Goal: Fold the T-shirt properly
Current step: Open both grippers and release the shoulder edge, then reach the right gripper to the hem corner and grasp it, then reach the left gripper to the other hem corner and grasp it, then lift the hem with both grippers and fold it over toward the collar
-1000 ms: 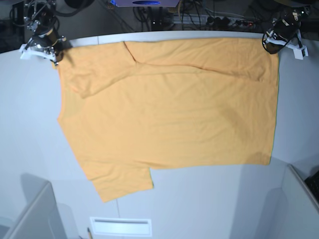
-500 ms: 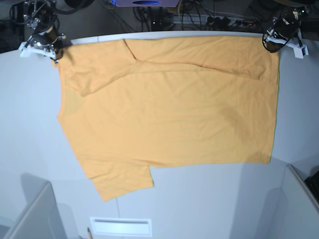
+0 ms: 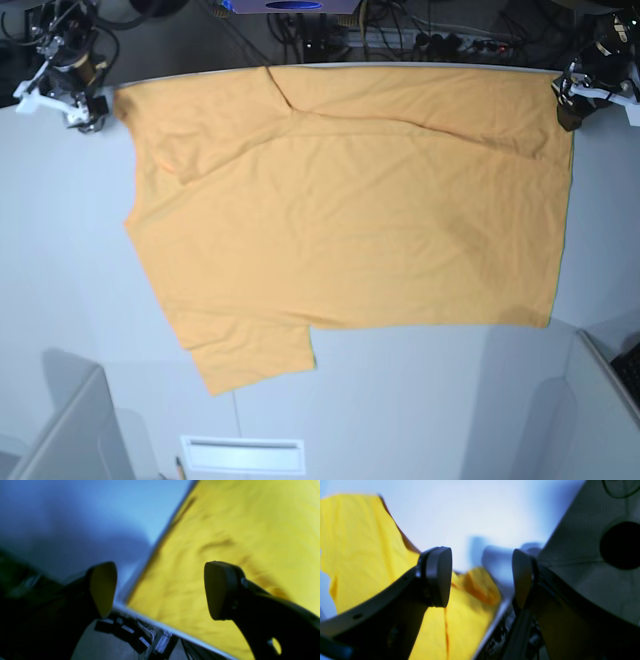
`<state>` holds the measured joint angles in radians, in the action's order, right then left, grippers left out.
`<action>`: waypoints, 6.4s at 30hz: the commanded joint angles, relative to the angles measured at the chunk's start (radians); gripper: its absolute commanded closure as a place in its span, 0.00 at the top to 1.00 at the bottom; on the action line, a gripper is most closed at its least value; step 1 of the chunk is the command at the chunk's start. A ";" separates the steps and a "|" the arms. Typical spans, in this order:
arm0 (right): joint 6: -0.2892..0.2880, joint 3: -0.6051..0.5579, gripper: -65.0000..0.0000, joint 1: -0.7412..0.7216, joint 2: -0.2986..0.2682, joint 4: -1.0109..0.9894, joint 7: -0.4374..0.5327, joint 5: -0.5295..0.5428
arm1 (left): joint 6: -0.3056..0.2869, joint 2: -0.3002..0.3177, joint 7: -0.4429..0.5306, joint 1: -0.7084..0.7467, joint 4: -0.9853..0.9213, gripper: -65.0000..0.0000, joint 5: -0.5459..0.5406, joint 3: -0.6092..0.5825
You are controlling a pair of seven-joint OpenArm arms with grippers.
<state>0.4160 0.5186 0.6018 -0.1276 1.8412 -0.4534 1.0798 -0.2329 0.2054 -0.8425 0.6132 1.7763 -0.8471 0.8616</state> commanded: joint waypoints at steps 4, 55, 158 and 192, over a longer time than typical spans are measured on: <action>-0.013 -0.008 0.56 -0.128 -0.085 0.004 -0.023 0.004 | 0.002 0.010 -0.033 -0.080 0.070 0.81 -0.011 0.086; -0.705 -0.479 0.68 -1.430 -0.105 -1.644 0.161 -0.583 | -0.001 0.081 -0.234 -0.533 -0.020 0.81 0.299 -0.086; -0.699 -0.616 0.00 -1.422 -0.073 -1.636 0.169 -0.580 | 0.056 0.191 0.424 -1.390 -1.486 0.30 0.762 -0.629; -0.701 -0.464 0.00 -1.163 -0.077 -0.886 -0.155 -0.582 | -0.010 0.122 0.056 -0.990 -0.591 0.00 0.760 -0.489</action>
<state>-0.2775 0.0509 -0.5312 -0.1989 0.9371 -0.6262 0.4858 -0.2398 0.3134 -0.8062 -0.3492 1.1633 -0.0830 0.3687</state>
